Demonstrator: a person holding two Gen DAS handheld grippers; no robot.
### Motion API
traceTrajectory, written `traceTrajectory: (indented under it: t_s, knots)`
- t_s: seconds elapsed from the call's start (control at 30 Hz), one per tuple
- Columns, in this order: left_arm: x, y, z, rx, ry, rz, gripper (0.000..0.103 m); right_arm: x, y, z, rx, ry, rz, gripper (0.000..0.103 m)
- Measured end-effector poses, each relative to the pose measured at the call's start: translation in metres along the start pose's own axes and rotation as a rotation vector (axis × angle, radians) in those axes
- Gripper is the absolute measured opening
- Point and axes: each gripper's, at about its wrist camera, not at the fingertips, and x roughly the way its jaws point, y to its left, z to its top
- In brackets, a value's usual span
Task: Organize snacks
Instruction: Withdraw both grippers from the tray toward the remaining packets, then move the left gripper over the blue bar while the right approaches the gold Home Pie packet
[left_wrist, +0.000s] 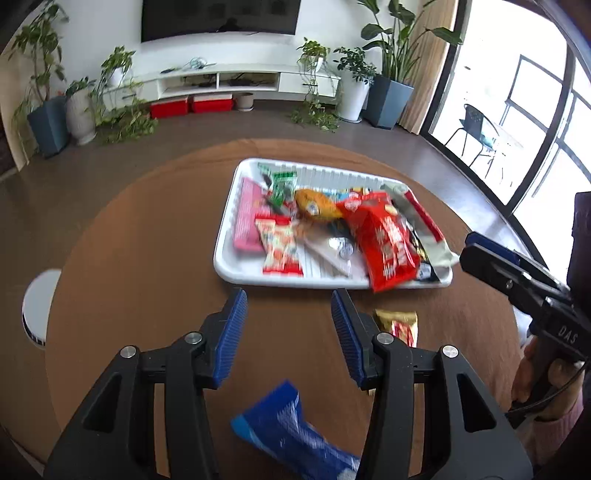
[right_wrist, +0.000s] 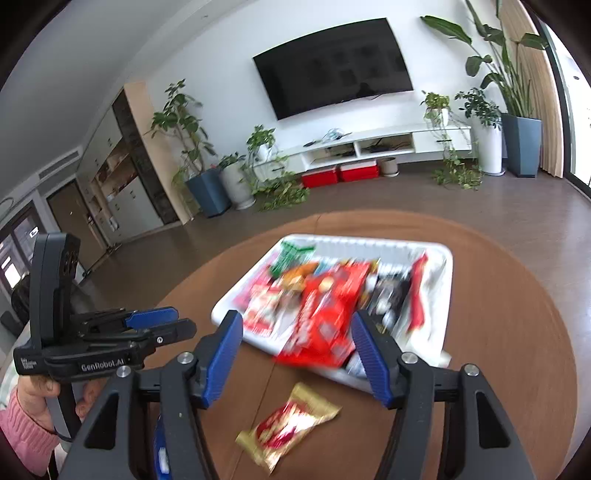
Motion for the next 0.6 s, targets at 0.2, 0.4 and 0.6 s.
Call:
traceTrajectory:
  t_s: [0.2,0.4,0.6]
  knots:
    - [-0.021,0.007,-0.051,-0.069,0.052,0.011,0.051,0.008,0.022,-0.037,-0.033,0.101,-0.004,0.068]
    - [-0.030,0.010,-0.089,-0.141,0.108,0.007,0.051,0.018,0.028,-0.057,-0.037,0.176,-0.035,0.068]
    - [-0.032,0.004,-0.107,-0.168,0.132,-0.010,0.053,0.026,0.026,-0.073,-0.007,0.233,-0.054,0.069]
